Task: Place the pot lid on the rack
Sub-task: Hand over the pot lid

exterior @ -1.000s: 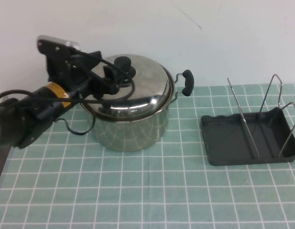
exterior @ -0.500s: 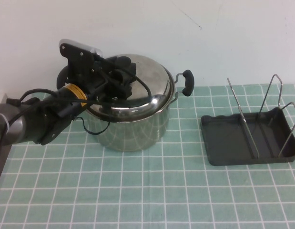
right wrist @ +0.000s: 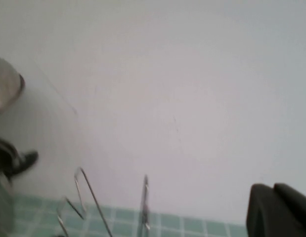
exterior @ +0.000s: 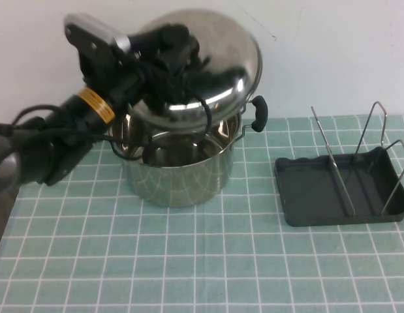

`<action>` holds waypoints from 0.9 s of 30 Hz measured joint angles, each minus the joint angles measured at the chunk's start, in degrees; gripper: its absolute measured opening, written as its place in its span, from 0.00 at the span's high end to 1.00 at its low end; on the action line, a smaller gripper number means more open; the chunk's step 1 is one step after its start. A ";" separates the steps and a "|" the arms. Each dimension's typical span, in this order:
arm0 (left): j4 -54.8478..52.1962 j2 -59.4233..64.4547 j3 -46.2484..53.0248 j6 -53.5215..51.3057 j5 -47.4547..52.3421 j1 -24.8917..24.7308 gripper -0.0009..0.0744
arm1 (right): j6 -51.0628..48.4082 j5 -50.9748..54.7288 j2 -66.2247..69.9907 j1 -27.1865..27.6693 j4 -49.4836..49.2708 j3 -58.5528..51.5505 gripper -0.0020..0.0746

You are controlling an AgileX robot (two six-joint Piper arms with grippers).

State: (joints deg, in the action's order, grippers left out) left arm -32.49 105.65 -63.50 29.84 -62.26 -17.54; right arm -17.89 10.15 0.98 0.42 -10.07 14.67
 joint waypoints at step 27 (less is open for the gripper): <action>6.57 -19.55 -1.14 8.45 -3.79 -35.90 0.54 | -26.05 27.57 6.59 0.00 -75.37 18.61 0.26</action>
State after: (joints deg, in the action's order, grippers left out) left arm -25.93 86.10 -64.64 38.29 -66.05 -53.44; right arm -43.94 37.73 7.56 0.42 -85.44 33.27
